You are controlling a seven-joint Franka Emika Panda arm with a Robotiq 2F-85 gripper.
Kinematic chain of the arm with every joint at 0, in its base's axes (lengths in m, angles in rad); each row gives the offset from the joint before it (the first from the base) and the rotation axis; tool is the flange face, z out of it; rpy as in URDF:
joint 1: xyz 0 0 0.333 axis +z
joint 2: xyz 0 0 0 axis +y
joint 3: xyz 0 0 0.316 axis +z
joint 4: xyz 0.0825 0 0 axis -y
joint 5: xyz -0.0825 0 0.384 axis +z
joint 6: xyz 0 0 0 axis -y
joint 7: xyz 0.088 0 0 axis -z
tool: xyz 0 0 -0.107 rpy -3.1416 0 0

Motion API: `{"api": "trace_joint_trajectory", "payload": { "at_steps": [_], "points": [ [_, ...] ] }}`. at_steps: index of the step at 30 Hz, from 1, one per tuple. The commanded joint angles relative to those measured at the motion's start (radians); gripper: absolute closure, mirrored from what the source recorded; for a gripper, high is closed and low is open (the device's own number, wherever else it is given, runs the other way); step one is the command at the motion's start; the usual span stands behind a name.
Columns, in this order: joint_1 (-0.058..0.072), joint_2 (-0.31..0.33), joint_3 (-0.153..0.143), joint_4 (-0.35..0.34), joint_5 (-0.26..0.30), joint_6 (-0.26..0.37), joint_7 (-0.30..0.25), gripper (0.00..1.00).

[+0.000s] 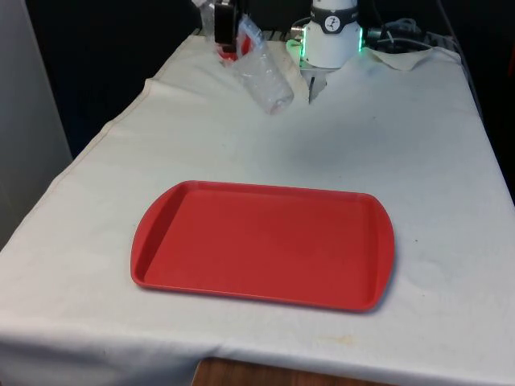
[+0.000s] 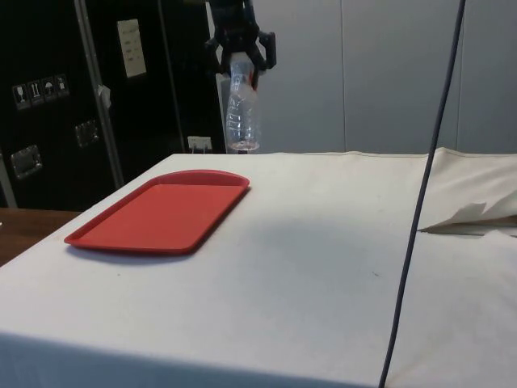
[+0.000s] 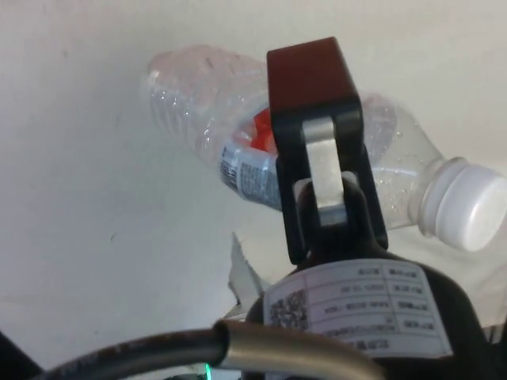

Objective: Place the bottle upright on the tray.

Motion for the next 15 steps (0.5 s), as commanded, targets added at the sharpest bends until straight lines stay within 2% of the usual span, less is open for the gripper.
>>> {"api": "trace_joint_trajectory", "payload": {
  "at_steps": [1, 3, 4, 6, 10, 11, 12, 15],
  "points": [
    [0.002, 0.006, -0.001, 0.005, -0.016, 0.012, 0.017, 0.67],
    [0.003, 0.011, 0.0, 0.01, -0.029, 0.012, 0.023, 0.67],
    [0.0, 0.008, 0.002, 0.009, -0.02, 0.001, 0.008, 0.67],
    [0.003, 0.018, 0.001, 0.018, -0.051, 0.011, 0.033, 0.67],
    [0.003, 0.027, 0.004, 0.029, -0.081, 0.008, 0.047, 0.67],
    [0.0, 0.024, 0.007, 0.026, -0.074, 0.001, 0.034, 0.67],
    [0.003, 0.032, 0.006, 0.034, -0.094, 0.006, 0.054, 0.67],
    [0.003, 0.04, 0.008, 0.043, -0.114, 0.005, 0.065, 0.67]
  ]
}}
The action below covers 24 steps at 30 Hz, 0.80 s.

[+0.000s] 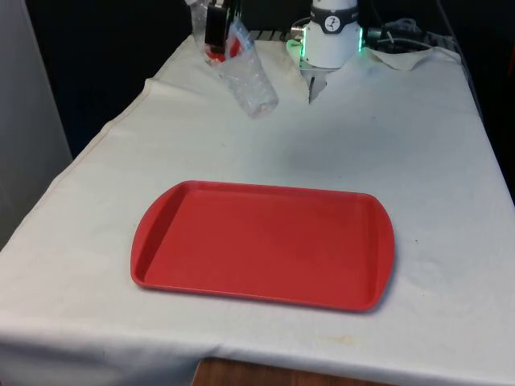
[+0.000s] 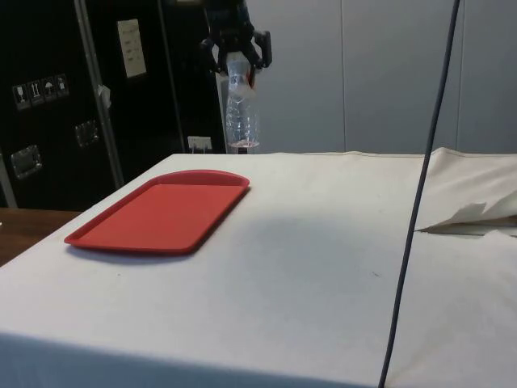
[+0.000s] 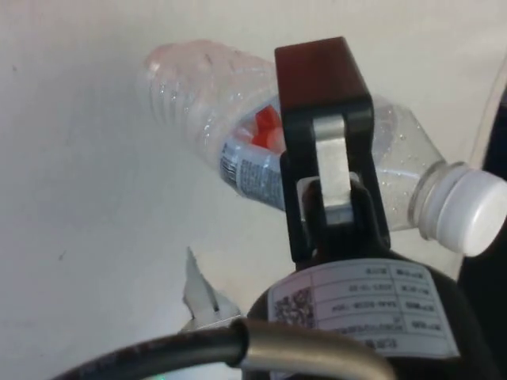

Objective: Place the bottle upright on the tray.

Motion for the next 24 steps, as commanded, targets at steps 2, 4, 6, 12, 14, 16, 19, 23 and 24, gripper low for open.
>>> {"api": "trace_joint_trajectory", "payload": {
  "at_steps": [2, 4, 6, 12, 14, 16, 19, 23, 24],
  "points": [
    [0.003, 0.012, -0.001, 0.013, -0.028, 0.005, 0.027, 0.67],
    [0.003, 0.018, 0.001, 0.02, -0.042, 0.005, 0.036, 0.67],
    [0.003, 0.024, 0.003, 0.027, -0.056, 0.005, 0.046, 0.67],
    [0.004, 0.044, 0.007, 0.048, -0.105, 0.003, 0.077, 0.67],
    [0.004, 0.046, 0.008, 0.05, -0.112, 0.002, 0.082, 0.67],
    [0.004, 0.051, 0.009, 0.056, -0.125, 0.001, 0.09, 0.67],
    [0.003, 0.057, 0.012, 0.063, -0.147, 0.0, 0.104, 0.67],
    [0.004, 0.068, 0.015, 0.074, -0.177, -0.002, 0.124, 0.67],
    [0.004, 0.071, 0.015, 0.078, -0.185, -0.002, 0.129, 0.67]
  ]
}}
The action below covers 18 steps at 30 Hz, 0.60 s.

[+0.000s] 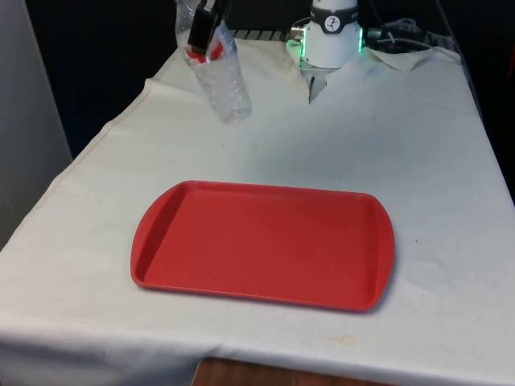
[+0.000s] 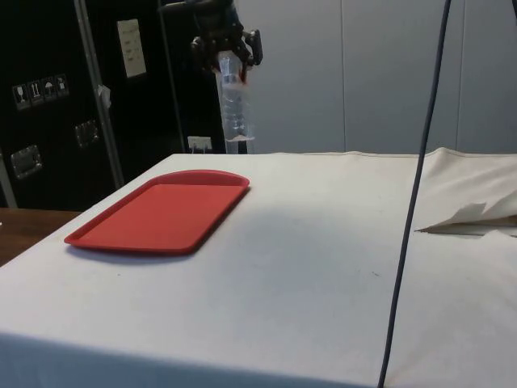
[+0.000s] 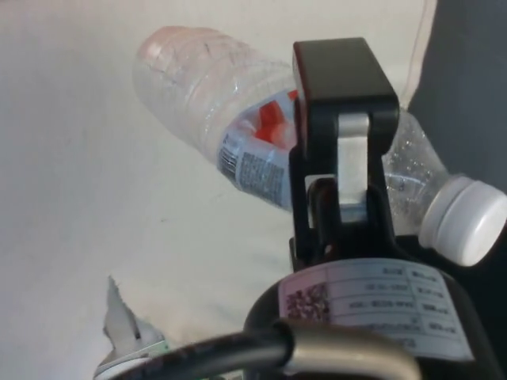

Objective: Place the bottle upright on the tray.

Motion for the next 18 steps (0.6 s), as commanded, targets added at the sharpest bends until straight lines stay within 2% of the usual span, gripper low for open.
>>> {"api": "trace_joint_trajectory", "payload": {
  "at_steps": [1, 6, 7, 8, 10, 15, 16, 18],
  "points": [
    [0.004, 0.007, -0.003, 0.008, -0.015, 0.0, 0.017, 0.67],
    [0.004, 0.025, 0.001, 0.027, -0.058, 0.001, 0.049, 0.67],
    [0.0, 0.019, 0.004, 0.02, -0.046, 0.0, 0.032, 0.67],
    [0.004, 0.029, 0.002, 0.031, -0.065, 0.002, 0.055, 0.67],
    [0.004, 0.039, 0.005, 0.041, -0.087, 0.002, 0.073, 0.67],
    [0.004, 0.057, 0.01, 0.06, -0.123, 0.003, 0.103, 0.67],
    [0.0, 0.051, 0.013, 0.053, -0.114, 0.0, 0.089, 0.67],
    [0.004, 0.065, 0.012, 0.068, -0.137, 0.002, 0.115, 0.67]
  ]
}}
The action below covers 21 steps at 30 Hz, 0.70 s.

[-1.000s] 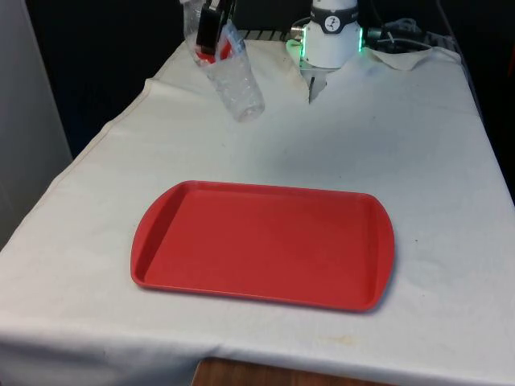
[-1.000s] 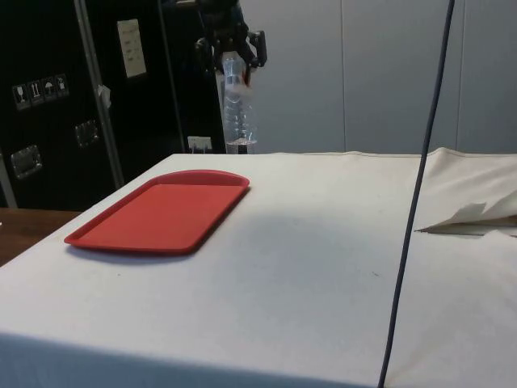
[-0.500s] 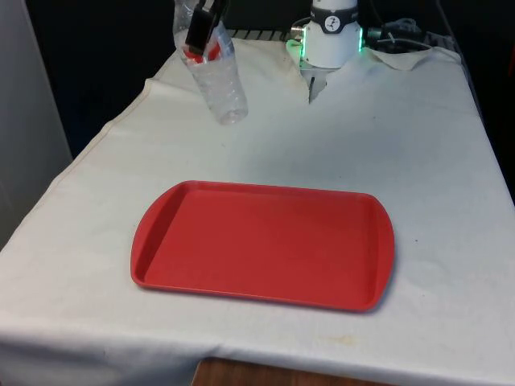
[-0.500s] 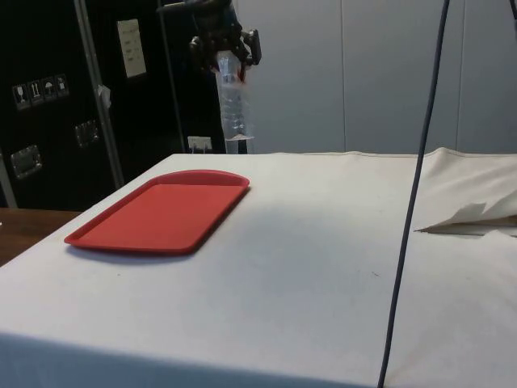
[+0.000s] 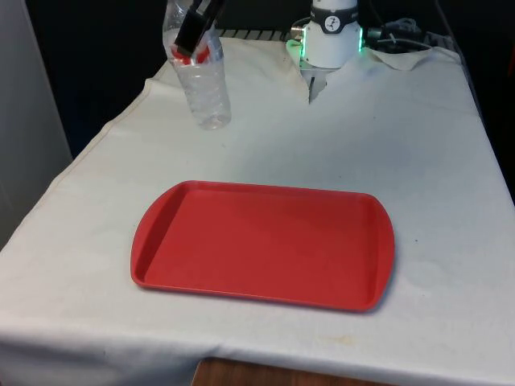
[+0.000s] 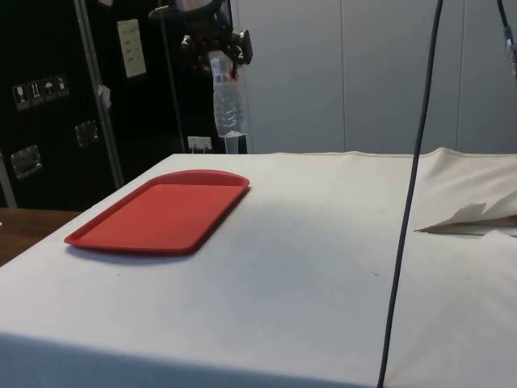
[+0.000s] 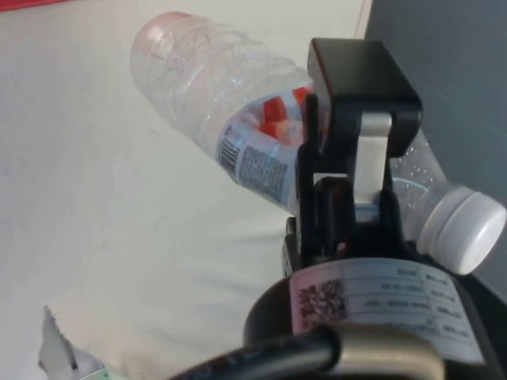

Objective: Place the bottle upright on the tray.

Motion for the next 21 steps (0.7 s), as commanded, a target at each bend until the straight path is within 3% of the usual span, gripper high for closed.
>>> {"api": "trace_joint_trajectory", "payload": {
  "at_steps": [1, 7, 13, 14, 15, 21],
  "points": [
    [0.004, 0.011, -0.003, 0.012, -0.016, 0.002, 0.02, 0.67],
    [0.0, 0.029, 0.007, 0.031, -0.046, 0.0, 0.042, 0.67],
    [0.005, 0.072, 0.011, 0.078, -0.101, -0.001, 0.101, 0.67],
    [0.0, 0.067, 0.015, 0.072, -0.097, -0.001, 0.093, 0.67],
    [0.005, 0.078, 0.012, 0.084, -0.108, -0.002, 0.109, 0.67],
    [0.006, 0.125, 0.031, 0.132, -0.159, -0.014, 0.17, 0.67]
  ]
}}
